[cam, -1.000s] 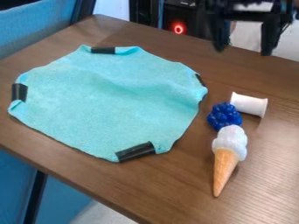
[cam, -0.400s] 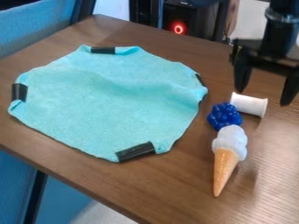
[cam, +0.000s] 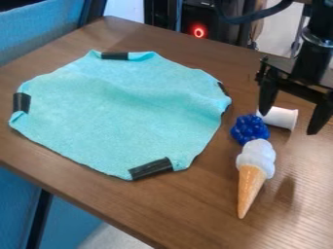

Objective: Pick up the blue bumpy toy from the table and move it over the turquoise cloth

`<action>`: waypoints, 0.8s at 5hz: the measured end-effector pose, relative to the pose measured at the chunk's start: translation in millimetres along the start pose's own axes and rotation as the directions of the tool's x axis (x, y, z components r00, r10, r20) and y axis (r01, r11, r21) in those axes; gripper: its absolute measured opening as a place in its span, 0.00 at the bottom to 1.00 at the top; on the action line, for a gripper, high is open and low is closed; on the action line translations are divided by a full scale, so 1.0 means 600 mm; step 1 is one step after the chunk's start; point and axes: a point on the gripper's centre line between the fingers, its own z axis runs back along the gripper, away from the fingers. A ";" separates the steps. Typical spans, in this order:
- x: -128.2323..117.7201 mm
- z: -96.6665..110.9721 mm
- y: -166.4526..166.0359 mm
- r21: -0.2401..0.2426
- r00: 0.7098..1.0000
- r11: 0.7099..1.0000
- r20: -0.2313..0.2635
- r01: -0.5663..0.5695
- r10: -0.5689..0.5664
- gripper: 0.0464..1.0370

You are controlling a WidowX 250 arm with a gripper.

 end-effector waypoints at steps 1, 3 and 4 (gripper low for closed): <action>-0.003 -0.010 0.015 0.019 1.000 1.000 -0.014 -0.010 0.011 0.96; -0.010 -0.026 0.037 0.035 0.998 0.999 -0.044 -0.034 0.036 0.96; -0.007 -0.029 0.045 0.034 0.999 0.999 -0.040 -0.035 0.036 0.96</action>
